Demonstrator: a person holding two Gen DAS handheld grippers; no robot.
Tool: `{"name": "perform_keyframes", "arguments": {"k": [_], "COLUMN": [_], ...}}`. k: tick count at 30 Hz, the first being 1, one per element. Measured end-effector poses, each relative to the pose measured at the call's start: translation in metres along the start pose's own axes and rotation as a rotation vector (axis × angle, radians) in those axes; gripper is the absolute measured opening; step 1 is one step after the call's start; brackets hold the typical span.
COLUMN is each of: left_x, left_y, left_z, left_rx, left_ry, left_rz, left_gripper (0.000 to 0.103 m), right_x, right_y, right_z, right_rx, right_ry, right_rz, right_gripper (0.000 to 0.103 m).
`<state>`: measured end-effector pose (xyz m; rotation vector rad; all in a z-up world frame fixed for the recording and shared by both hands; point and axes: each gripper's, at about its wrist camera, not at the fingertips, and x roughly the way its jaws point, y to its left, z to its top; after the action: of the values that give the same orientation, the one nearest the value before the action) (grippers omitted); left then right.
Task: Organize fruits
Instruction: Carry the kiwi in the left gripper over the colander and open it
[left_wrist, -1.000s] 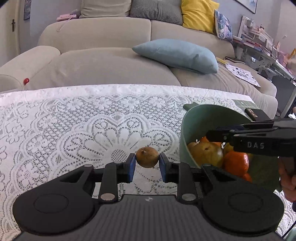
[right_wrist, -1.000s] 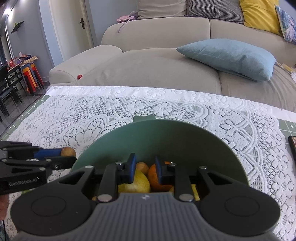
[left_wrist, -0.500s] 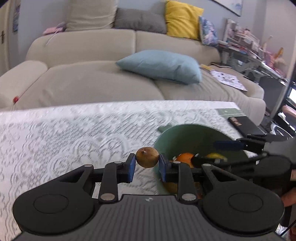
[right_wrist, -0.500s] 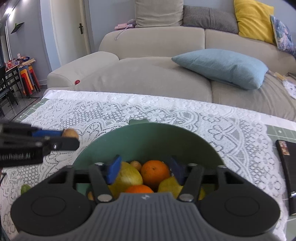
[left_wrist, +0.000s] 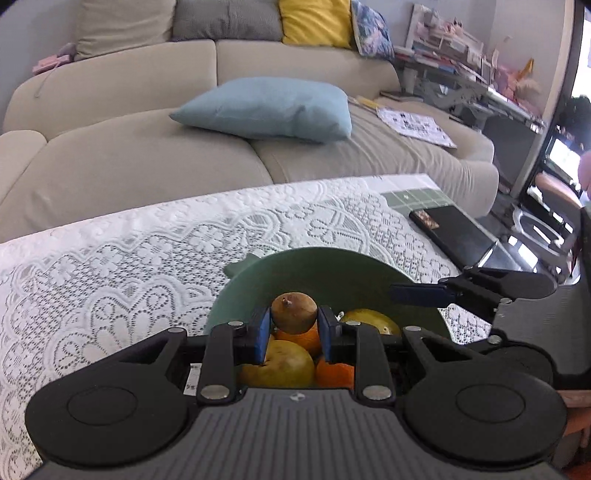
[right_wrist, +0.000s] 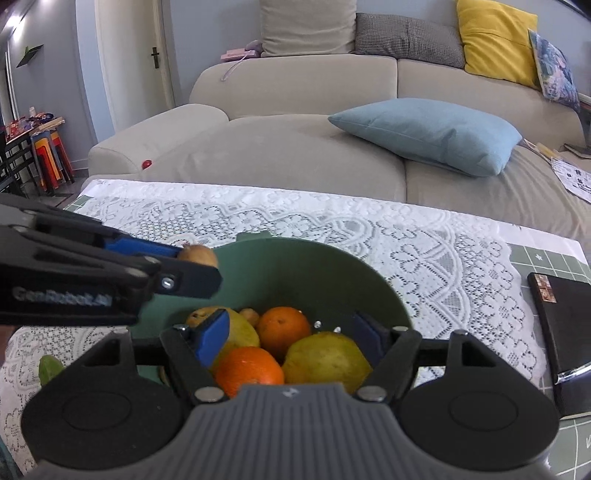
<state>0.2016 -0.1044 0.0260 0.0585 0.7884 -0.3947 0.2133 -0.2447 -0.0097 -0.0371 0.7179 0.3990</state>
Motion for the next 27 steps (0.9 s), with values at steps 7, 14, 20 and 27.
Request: {"name": "perform_keyframes", "arguments": {"k": [7, 14, 20, 27], "left_x": [0.026, 0.040, 0.050, 0.063], "left_y": [0.000, 0.015, 0.023, 0.022], "left_z": [-0.001, 0.000, 0.003, 0.003], "left_rx": [0.008, -0.047, -0.073, -0.076], "left_ry": [0.088, 0.132, 0.143, 0.159], "left_rz": [-0.006, 0.011, 0.033, 0.070], "left_gripper": [0.030, 0.030, 0.030, 0.031], "right_x": [0.002, 0.008, 0.015, 0.026], "right_y": [-0.003, -0.001, -0.002, 0.000], "right_z": [-0.006, -0.007, -0.005, -0.002], "right_rx": [-0.006, -0.014, -0.015, -0.025], "right_ry": [0.019, 0.022, 0.031, 0.048], "right_rz": [0.014, 0.041, 0.059, 0.063], "right_gripper": [0.072, 0.072, 0.071, 0.071]}}
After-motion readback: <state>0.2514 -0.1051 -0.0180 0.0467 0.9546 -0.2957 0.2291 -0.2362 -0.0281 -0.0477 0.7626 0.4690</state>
